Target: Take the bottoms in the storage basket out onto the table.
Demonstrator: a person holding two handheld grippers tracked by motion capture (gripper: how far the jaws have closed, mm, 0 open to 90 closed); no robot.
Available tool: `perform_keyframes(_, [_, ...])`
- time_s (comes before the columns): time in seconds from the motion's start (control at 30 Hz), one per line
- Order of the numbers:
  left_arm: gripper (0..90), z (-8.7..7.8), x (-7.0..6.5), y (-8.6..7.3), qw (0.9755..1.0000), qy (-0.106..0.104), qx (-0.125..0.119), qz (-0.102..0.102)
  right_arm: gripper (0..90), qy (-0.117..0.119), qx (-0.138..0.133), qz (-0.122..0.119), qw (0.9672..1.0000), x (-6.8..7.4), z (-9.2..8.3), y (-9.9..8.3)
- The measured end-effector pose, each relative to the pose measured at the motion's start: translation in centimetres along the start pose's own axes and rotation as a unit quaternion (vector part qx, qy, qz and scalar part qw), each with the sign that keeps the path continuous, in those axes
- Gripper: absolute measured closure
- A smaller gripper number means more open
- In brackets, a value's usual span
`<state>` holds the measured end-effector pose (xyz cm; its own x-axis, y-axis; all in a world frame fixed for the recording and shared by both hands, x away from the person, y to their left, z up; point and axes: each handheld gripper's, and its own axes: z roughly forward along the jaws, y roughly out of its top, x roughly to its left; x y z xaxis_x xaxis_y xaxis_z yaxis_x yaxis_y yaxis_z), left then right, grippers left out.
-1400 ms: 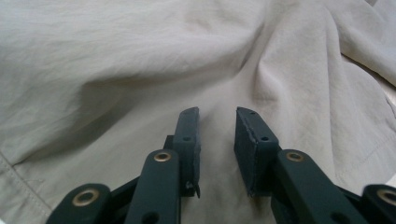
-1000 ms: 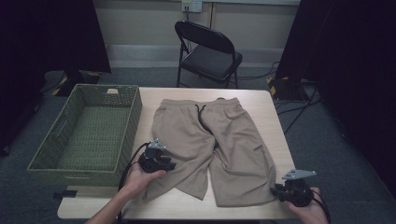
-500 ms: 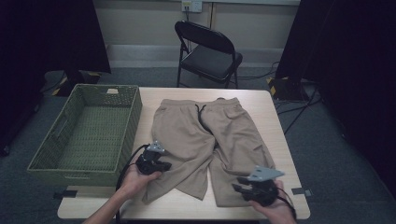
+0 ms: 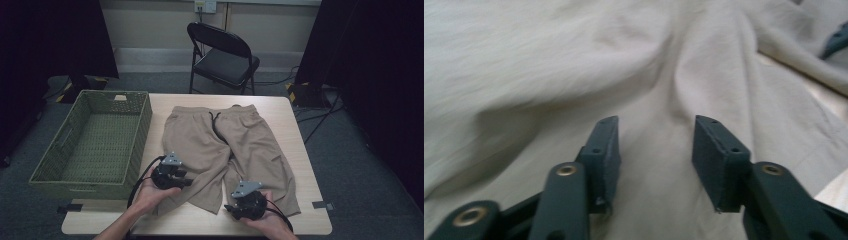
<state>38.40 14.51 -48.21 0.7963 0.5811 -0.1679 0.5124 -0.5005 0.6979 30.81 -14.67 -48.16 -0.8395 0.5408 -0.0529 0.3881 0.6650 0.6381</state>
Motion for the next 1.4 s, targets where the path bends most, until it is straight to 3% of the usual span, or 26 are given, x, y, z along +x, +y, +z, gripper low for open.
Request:
perform_keyframes(0.03, [50.7, 0.1, -0.1, 0.0, 1.0, -0.005, -0.001, 0.004, 63.3, -0.006, 0.003, -0.002, 1.0, 0.1, 0.1, -0.1])
perform_keyframes(0.17, [52.5, 0.6, -0.4, 0.0, 0.9996, 0.006, 0.02, 0.018, 86.4, -0.016, 0.001, 0.006, 0.9999, -0.1, 0.2, 0.0])
perform_keyframes(0.23, [56.4, 0.6, -0.5, -0.1, 0.9995, 0.011, 0.02, 0.02, 88.6, -0.015, -0.007, 0.014, 0.9998, -0.3, -0.1, 0.0])
perform_keyframes(0.33, [70.3, 0.6, -0.3, -0.1, 0.9989, 0.025, 0.029, 0.029, 89.5, -0.002, -0.065, 0.058, 0.9962, -1.6, -2.2, 0.1])
perform_keyframes(0.37, [75.7, 0.6, -0.3, -0.1, 0.9989, 0.025, 0.029, 0.029, 89.5, -0.002, -0.065, 0.058, 0.9962, -1.6, -2.2, 0.1])
perform_keyframes(0.4, [79.0, 0.5, -0.2, -0.1, 0.9986, 0.033, 0.032, 0.027, 89.7, -0.013, -0.089, 0.073, 0.9933, -2.5, -3.5, -0.1])
perform_keyframes(0.47, [81.1, 0.4, 0.0, -0.1, 0.9985, 0.032, 0.034, 0.026, 89.7, -0.017, -0.097, 0.085, 0.9916, -3.2, -4.1, -0.3])
perform_keyframes(0.5, [81.7, 0.3, 0.1, -0.1, 0.9983, 0.038, 0.037, 0.023, 89.8, -0.038, -0.103, 0.106, 0.9883, -4.7, -4.9, -1.2])
perform_keyframes(0.67, [82.0, 0.2, 0.5, -0.1, 0.9982, 0.047, 0.035, 0.013, 89.9, -0.078, -0.073, 0.128, 0.986, -7.3, -5.1, -3.0])
perform_keyframes(0.8, [81.9, 0.1, 0.6, -0.1, 0.9979, 0.053, 0.034, 0.01, 89.9, -0.095, -0.037, 0.141, 0.9847, -9.1, -4.5, -4.0])
perform_keyframes(0.9, [82.0, 0.0, 0.8, -0.2, 0.9979, 0.055, 0.035, 0.004, 89.9, -0.106, -0.007, 0.156, 0.982, -10.2, -4.1, -4.9])
perform_keyframes(1.03, [81.4, 0.0, 0.9, -0.2, 0.9981, 0.053, 0.033, 0.0, 88.4, -0.099, 0.003, 0.161, 0.9819, -10.3, -4.0, -5.4])
perform_keyframes(1.07, [81.3, 0.0, 0.9, -0.2, 0.9981, 0.052, 0.034, 0.0, 74.9, -0.1, -0.014, 0.153, 0.983, -9.9, -4.5, -5.2])
perform_keyframes(1.13, [80.8, 0.0, 0.9, -0.2, 0.9981, 0.051, 0.034, -0.001, 70.8, -0.097, -0.045, 0.145, 0.9836, -9.4, -5.3, -4.8])
perform_keyframes(1.17, [80.8, 0.0, 0.9, -0.2, 0.9981, 0.051, 0.034, -0.001, 70.8, -0.097, -0.045, 0.145, 0.9836, -9.4, -5.3, -4.8])
perform_keyframes(1.2, [80.7, 0.0, 1.0, -0.2, 0.9982, 0.05, 0.033, -0.003, 68.5, -0.096, -0.071, 0.133, 0.9838, -8.8, -6.2, -4.3])
perform_keyframes(1.3, [80.4, 0.0, 1.0, -0.2, 0.9982, 0.048, 0.035, -0.003, 72.2, -0.076, -0.103, 0.118, 0.9847, -7.7, -6.9, -3.5])
perform_keyframes(1.4, [80.0, -0.1, 1.0, -0.2, 0.9983, 0.048, 0.034, -0.004, 74.4, -0.051, -0.099, 0.089, 0.9899, -6.5, -6.8, -2.9])
